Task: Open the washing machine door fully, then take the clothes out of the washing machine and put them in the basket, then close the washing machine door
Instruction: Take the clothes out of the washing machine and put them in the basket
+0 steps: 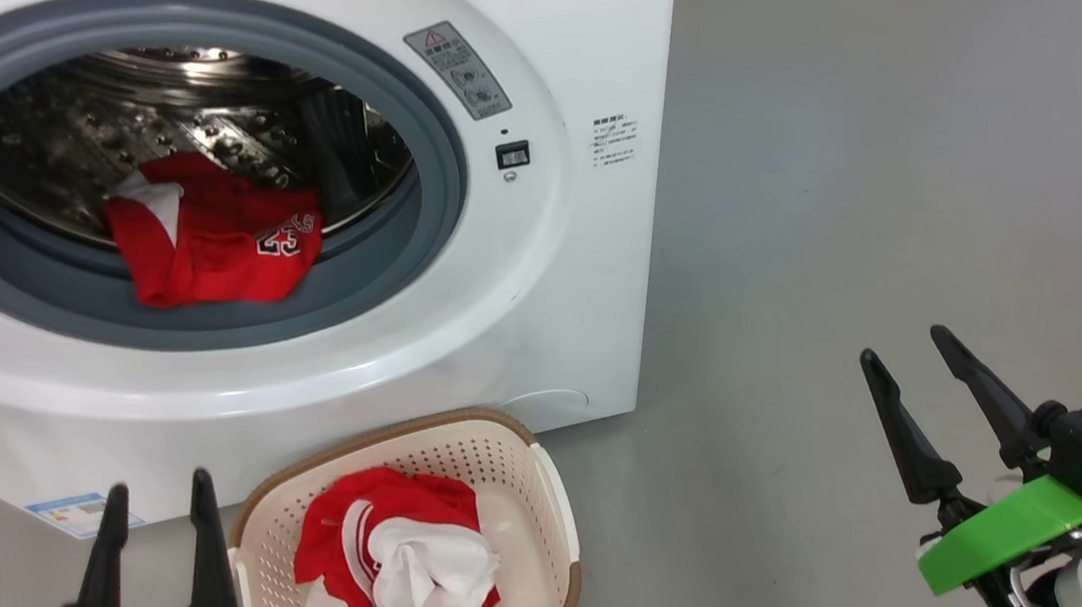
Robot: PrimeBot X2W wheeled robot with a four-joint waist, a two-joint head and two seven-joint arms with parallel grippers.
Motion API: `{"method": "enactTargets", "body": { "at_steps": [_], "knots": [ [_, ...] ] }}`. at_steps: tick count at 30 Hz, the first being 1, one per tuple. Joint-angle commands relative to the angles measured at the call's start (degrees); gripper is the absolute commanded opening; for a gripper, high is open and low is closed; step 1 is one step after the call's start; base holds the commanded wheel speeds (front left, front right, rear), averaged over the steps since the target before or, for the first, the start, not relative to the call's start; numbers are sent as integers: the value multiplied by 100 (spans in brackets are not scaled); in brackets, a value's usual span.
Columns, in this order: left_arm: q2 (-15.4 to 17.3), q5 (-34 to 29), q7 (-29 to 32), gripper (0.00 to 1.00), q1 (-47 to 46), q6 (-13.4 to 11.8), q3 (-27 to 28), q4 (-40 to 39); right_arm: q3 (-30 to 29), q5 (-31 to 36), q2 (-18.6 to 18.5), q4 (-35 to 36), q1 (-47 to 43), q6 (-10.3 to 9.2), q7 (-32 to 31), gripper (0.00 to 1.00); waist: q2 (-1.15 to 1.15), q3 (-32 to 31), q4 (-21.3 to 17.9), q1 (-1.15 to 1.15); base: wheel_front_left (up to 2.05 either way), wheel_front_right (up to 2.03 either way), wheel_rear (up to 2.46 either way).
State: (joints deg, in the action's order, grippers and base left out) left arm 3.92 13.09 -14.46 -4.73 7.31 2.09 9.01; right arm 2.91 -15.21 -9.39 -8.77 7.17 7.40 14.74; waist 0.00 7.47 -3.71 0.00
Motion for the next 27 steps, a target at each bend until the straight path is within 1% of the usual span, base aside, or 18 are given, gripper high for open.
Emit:
{"method": "enactTargets", "body": {
  "at_steps": [1, 10, 27],
  "knots": [
    [82, -52, -53, 100, 48, 17, 223, -218, 86, -83, -44, 153, -64, 9, 26, 100, 0, -50, 1, 0, 0, 0, 0],
    [-24, -77, -53, 100, 567, 17, 403, -601, -32, -78, -30, 207, -330, 9, 26, 100, 0, -198, 36, 0, 0, 0, 0],
    [-88, -22, -53, 100, 711, 17, 400, -719, -70, -72, -40, 231, -406, 9, 26, 100, 0, -236, 61, 0, 0, 0, 0]
  ]
}}
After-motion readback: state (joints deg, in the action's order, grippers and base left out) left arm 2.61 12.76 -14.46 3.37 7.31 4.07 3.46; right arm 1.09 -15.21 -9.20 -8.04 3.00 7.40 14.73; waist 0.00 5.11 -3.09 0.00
